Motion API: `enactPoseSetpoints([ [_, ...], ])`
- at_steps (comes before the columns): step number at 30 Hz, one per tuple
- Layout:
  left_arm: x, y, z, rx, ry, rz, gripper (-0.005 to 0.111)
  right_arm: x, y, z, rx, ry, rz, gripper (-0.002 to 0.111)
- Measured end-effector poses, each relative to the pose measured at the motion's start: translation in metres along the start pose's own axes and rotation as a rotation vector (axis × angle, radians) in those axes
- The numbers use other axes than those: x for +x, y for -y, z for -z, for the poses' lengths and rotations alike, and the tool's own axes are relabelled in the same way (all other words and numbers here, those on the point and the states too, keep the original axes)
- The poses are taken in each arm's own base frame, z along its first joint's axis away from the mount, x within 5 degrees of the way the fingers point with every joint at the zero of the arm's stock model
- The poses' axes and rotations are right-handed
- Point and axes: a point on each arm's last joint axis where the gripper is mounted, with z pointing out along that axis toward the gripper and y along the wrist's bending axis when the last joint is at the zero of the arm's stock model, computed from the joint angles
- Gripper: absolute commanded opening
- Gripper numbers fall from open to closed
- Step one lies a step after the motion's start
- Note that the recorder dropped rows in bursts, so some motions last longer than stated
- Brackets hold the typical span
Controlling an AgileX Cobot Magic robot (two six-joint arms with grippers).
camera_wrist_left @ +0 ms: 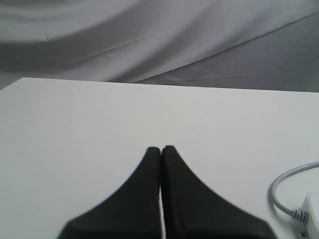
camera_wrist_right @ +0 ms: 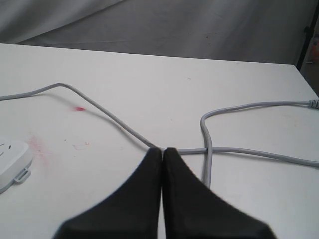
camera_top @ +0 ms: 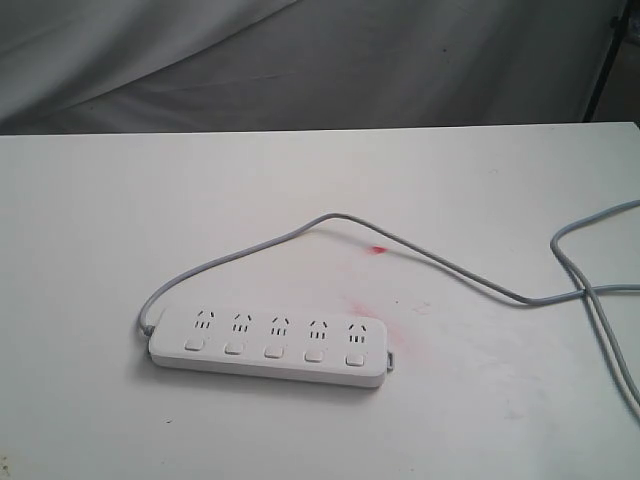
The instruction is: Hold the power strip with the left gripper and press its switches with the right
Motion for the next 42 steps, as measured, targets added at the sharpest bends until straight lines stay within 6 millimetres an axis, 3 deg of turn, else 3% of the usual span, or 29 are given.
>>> enactPoseSetpoints([
  [5,0.004,0.0,0.002,-0.002,-0.087,0.0,0.0,0.0,0.0,0.0,0.0,0.0,0.0,0.0],
  [14,-0.045,0.0,0.02,0.0,0.032,0.0,0.0,0.0,0.0,0.0,0.0,0.0,0.0,0.0],
  [22,-0.074,0.001,0.034,0.001,0.122,0.001,0.0,0.0,0.0,0.0,0.0,0.0,0.0,0.0],
  [32,-0.111,0.001,0.016,-0.001,0.032,0.0,0.0,0.0,0.0,0.0,0.0,0.0,0.0,0.0],
  [42,-0.17,0.002,-0.003,-0.001,0.028,0.0,0.0,0.0,0.0,0.0,0.0,0.0,0.0,0.0],
])
